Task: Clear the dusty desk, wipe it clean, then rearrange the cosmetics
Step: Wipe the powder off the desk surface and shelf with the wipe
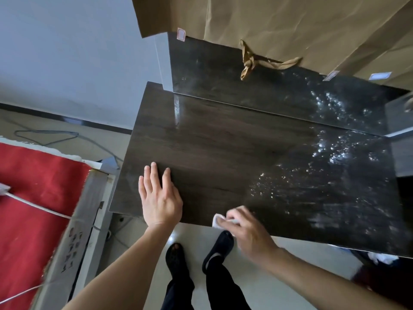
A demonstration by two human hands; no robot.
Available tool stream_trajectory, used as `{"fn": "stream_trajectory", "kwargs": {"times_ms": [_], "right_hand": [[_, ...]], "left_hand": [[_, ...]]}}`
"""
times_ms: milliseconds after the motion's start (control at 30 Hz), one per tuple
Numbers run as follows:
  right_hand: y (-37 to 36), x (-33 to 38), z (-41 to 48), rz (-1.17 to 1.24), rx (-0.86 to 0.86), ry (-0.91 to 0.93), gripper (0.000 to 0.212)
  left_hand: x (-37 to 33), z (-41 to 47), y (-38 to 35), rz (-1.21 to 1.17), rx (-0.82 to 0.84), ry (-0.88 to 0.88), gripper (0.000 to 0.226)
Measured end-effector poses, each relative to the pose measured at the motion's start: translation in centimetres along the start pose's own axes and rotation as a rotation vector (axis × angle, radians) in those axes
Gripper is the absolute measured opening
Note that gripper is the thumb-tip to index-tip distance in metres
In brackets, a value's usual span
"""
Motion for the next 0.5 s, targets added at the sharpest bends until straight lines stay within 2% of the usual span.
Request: {"fn": "stream_trajectory", "kwargs": {"times_ms": [67,133,200,233,300,367,400,500], "right_hand": [[-0.5,1.0,-3.3,-0.009,0.142,0.104,0.037],[1.4,0.0,-3.1,0.030,0.112,0.063,0.038],[5.4,-2.0,-0.1,0.096,-0.113,-0.061,0.032],[7.7,-3.7,1.7,0.069,-0.234,-0.132,0.026],[11.3,-8.3,5.1,-0.078,-0.376,-0.338,0.031],[12.7,-12.6,7.1,-0.205,-0.357,-0.597,0.020],[12.6,-13.8,7.5,-0.257,-0.347,-0.670,0.017],[10.5,-13.7,8.3,-0.345,-0.320,-0.642,0.028]], "left_hand": [[0.0,0.0,0.1,-0.007,-0.001,-0.005,0.045],[-0.1,0.1,0.1,-0.010,0.003,-0.011,0.045],[-0.1,0.1,0.0,-0.013,0.002,-0.007,0.045],[-0.1,0.1,-0.1,-0.013,0.002,-0.006,0.045],[0.0,0.0,-0.2,-0.010,0.002,-0.014,0.045],[0.1,0.0,-0.3,-0.009,-0.009,-0.017,0.044],[0.1,0.0,-0.4,-0.010,-0.009,-0.016,0.044],[0.2,0.0,-0.6,0.000,-0.009,-0.023,0.045]]}}
Point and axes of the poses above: each hand's wrist, its own z-axis towards the middle knuckle, its own y-axis out of the back of the hand, x = y × z, the point moved 3 cm from there along z, towards the middle knuckle, and after that the axes turned 6 degrees about x, right-handed, at the moved point
